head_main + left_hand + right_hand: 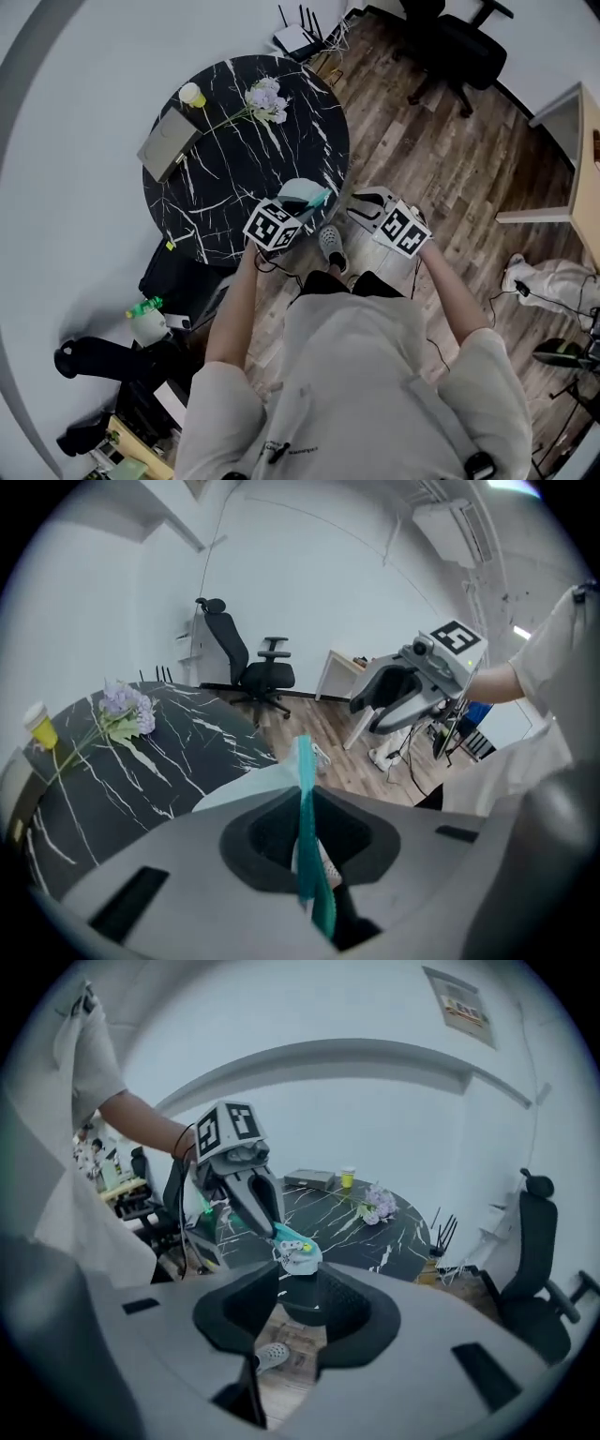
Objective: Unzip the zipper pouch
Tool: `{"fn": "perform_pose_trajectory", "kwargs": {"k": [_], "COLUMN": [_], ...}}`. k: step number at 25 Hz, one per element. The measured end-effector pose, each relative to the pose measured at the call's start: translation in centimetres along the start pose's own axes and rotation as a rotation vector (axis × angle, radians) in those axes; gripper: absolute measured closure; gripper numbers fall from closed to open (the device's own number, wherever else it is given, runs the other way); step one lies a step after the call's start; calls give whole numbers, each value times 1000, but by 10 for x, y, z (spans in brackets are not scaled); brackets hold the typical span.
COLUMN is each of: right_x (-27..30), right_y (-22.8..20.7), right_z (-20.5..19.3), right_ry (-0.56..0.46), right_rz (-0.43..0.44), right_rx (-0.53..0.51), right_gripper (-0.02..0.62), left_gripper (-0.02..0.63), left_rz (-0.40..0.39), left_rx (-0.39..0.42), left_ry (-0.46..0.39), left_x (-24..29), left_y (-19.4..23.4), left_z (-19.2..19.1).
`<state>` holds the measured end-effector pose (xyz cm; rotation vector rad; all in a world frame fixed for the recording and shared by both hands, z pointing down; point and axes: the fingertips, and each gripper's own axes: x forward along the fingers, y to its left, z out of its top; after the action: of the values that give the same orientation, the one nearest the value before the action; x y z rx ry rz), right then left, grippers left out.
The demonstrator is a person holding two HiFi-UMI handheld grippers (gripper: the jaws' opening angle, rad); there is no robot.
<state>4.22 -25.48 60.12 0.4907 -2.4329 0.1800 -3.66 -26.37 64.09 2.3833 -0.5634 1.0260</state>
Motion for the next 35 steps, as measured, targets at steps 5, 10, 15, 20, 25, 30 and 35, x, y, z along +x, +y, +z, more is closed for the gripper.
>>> {"fn": "perform_pose_trajectory", "kwargs": {"k": [5,10,15,20,25,30,35], "right_x": [-19,-36,-50,-55,-55,-54,-51], "right_y": [16,32,58,83,103,123,141], "right_z": [11,21,17,5,7,13,14], "right_ry": [-26,-67,-69,-7,12,-6,-10], "right_rz": [29,43,88,95,57,72,128], "right_rx": [-132,-186,-316,-503,-672,-730,-694], "right_gripper": [458,445,439,439,451,529,546], "left_gripper": [557,557,557,557,557,557,554], "left_rz": [-72,-147,-266,-331,-364,-392,-374], "left_rx": [-33,-8,49,73,94,41,-26], "left_ry": [-42,-91,-126,-113,-87,-121,-184], "left_x": [-17,-34,-44,-52,-58,-65,-68], "left_y": [-26,-63,-115,-144,-160,-165,-164], "left_z": [1,14,18,7,-3,-12,-28]}}
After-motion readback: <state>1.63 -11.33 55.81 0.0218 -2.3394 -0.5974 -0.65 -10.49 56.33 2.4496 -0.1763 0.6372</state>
